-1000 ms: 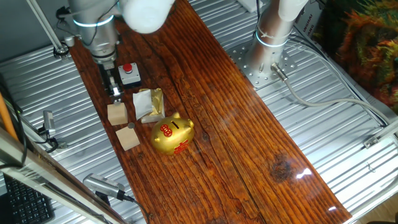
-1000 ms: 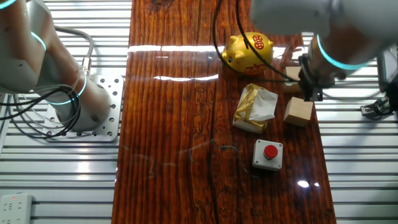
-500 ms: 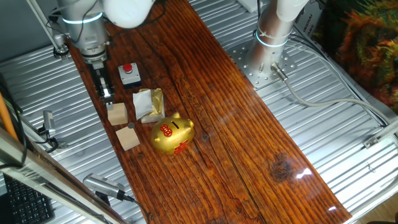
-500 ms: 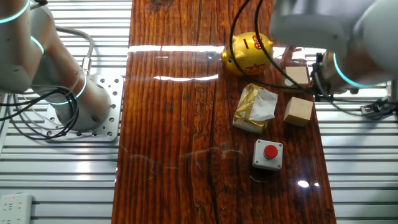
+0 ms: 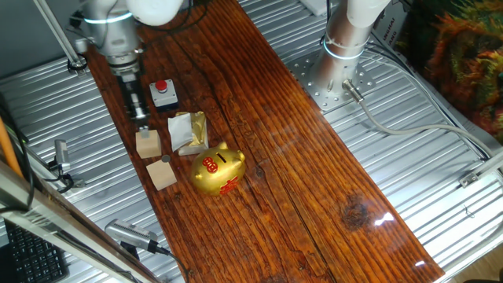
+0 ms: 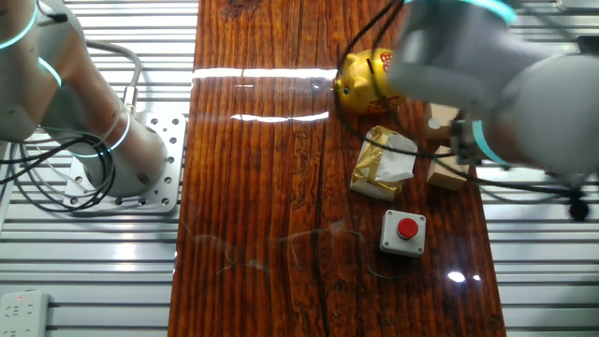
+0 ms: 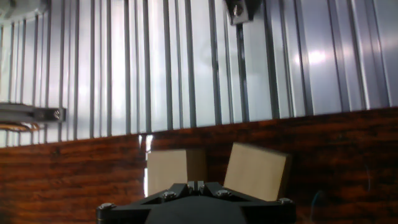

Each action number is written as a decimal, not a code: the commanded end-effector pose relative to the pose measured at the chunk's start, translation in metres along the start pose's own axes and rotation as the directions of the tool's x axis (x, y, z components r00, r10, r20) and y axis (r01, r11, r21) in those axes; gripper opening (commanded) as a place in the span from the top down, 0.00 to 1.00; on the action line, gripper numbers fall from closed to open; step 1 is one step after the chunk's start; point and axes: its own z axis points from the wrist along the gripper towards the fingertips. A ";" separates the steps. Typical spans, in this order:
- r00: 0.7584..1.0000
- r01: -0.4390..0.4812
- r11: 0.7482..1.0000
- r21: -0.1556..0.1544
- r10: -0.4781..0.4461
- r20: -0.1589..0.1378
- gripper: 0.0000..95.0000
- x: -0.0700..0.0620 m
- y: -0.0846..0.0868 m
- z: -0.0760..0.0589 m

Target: Drop coins into a piggy bank

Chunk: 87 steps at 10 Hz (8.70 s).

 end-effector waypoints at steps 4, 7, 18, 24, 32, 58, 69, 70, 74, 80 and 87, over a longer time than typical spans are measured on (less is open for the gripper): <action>1.000 -0.007 1.000 -0.023 0.007 0.004 1.00 0.003 0.000 0.001; 1.000 -0.012 0.999 -0.041 0.013 0.011 1.00 0.004 -0.001 0.001; 1.000 -0.016 0.996 -0.084 0.018 0.025 1.00 0.010 0.000 0.025; 0.999 -0.022 0.995 -0.101 0.024 0.024 1.00 0.015 -0.002 0.031; 1.000 -0.013 0.993 -0.114 0.015 0.014 1.00 0.017 -0.002 0.047; 1.000 0.017 0.992 -0.125 -0.015 0.011 0.80 0.018 0.005 0.052; 1.000 0.010 0.989 -0.150 -0.008 0.013 0.80 0.018 0.005 0.052; 1.000 0.009 0.989 -0.150 -0.007 0.013 0.80 0.018 0.006 0.052; 1.000 0.011 0.989 -0.149 -0.009 0.016 0.80 0.020 0.007 0.054; 1.000 0.012 0.989 -0.145 -0.011 0.011 0.80 0.019 0.007 0.053; 0.997 0.071 0.978 -0.194 -0.073 -0.004 0.80 0.019 0.007 0.053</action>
